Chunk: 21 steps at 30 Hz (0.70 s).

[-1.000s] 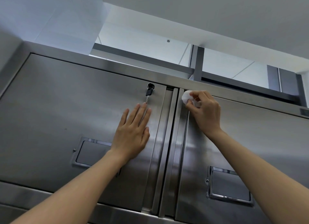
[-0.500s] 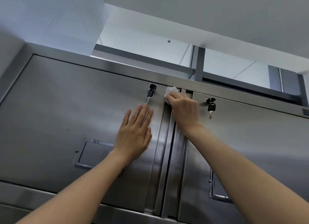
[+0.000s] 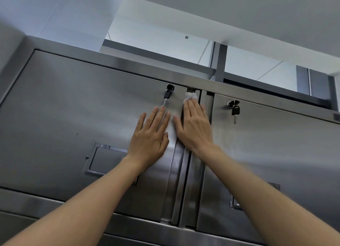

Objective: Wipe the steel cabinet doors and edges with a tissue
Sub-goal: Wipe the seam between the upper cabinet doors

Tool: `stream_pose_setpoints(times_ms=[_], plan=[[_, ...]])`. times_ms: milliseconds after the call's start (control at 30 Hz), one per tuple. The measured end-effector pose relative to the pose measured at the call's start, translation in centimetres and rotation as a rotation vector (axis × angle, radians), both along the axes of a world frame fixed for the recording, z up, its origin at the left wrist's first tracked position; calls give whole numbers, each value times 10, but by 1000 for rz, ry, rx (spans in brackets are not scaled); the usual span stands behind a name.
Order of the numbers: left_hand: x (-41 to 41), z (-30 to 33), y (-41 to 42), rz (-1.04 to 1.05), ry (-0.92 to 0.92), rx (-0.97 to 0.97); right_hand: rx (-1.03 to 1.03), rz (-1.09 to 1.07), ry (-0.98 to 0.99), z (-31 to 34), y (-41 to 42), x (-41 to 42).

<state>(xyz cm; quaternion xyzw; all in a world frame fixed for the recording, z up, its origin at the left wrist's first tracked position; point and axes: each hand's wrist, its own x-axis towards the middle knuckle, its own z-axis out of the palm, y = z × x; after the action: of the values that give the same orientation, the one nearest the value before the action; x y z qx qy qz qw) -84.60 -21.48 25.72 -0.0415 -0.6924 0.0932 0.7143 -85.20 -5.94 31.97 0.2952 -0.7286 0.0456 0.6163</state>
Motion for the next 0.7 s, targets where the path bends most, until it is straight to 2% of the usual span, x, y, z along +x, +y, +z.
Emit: stream_pose_setpoints(times_ms=[100,300,433,500,633,700], plan=[[-2,-1,1,9,-4,11,79,-7,-43,-35,12,-1],[-1,0,-2,15,-12,-2,-3,-72,-112,30,-3,4],[-2,0,-1,14,-26,7,71,18,-80,-34,9,5],[-3,-2,-1,20,-33,10,116,-4,-94,-45,18,4],[-2,0,-1,10,-20,0,41,-27,-137,23,4,4],[-2,0,-1,9,-16,-1,17,-23,-133,33,0,1]])
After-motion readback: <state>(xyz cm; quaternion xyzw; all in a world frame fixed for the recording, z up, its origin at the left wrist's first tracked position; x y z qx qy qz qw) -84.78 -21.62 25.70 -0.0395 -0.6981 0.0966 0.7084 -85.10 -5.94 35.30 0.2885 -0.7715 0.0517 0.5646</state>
